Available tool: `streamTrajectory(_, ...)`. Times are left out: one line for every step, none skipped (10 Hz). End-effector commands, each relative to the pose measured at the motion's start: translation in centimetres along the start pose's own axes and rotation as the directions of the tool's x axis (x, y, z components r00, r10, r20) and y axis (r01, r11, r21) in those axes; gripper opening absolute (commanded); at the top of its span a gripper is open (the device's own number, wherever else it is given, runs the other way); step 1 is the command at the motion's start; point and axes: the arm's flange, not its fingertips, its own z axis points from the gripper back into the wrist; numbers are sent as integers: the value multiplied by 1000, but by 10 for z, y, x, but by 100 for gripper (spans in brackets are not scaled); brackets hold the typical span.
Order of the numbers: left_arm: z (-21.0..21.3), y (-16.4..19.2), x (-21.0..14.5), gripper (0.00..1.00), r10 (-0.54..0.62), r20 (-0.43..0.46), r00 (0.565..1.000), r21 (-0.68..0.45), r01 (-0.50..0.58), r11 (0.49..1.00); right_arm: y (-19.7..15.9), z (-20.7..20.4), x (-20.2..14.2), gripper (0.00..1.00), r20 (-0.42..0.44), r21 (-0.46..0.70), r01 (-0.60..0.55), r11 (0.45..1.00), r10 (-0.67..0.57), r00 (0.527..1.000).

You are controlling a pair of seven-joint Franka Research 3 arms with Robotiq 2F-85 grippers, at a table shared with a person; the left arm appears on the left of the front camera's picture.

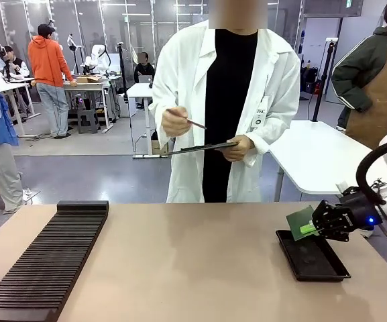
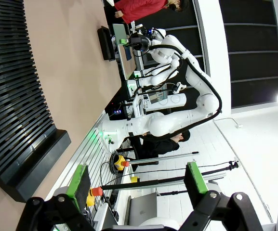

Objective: Inspect the PCB.
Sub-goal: Place the Blank PCB in the ESD tray.

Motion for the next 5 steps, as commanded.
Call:
streamTrajectory(-1, -3, -1, 100, 5, -4, 1000, 12, -4, 1000, -6, -13, 5, 3, -13, -47, -4, 999, 3, 1000)
streamTrajectory(-1, -3, -1, 100, 5, -4, 1000, 12, -4, 1000, -10, -14, 6, 3, -15, -58, 3, 998, -4, 1000)
streamTrajectory(-1, -3, -1, 100, 5, -4, 1000, 12, -4, 1000, -13, -17, 2, 3, -22, -70, 2, 998, -3, 1000)
streamTrajectory(-1, -3, -1, 100, 5, -4, 1000, 12, -4, 1000, -14, -21, -2, 3, -28, -97, -12, 995, 9, 1000)
streamTrajectory(-1, -3, -1, 100, 5, -4, 1000, 12, -4, 1000, -17, -23, -3, 3, -27, -129, -7, 992, 4, 1000)
